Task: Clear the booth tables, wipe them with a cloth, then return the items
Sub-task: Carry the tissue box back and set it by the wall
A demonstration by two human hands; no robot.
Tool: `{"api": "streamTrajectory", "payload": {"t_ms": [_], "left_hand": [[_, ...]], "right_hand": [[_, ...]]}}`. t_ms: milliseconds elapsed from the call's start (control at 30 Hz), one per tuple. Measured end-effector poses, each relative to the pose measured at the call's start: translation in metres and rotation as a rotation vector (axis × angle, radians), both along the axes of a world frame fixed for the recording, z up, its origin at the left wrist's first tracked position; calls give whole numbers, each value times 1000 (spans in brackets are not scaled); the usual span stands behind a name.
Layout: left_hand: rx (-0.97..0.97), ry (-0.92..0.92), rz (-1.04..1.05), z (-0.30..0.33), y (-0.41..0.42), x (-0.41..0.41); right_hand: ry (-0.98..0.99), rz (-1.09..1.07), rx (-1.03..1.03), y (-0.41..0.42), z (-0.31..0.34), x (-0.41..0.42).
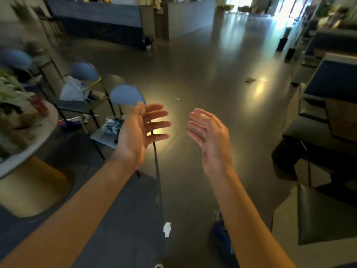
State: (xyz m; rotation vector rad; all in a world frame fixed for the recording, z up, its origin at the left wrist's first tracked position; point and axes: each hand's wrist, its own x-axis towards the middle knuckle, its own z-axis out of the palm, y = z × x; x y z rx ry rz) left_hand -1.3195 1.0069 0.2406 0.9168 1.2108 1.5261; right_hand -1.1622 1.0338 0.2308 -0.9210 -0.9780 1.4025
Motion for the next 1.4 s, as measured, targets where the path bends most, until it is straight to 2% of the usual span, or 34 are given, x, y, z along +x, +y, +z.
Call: {"api": "streamTrajectory", "payload": {"t_ms": [333, 567, 800, 1033, 1400], "left_hand": [[162, 25, 309, 58, -132, -165], [112, 67, 518, 67, -233, -304], [21, 62, 677, 46, -306, -422], [-61, 0, 784, 13, -307, -502], [-116, -19, 868, -20, -205, -625]], "right_hand": [[60, 299, 119, -84, 62, -188], [150, 488, 102, -162, 77, -347], [135, 617, 17, -219, 58, -480], [28, 679, -47, -212, 29, -568], [-47, 745, -67, -105, -2, -700]]}}
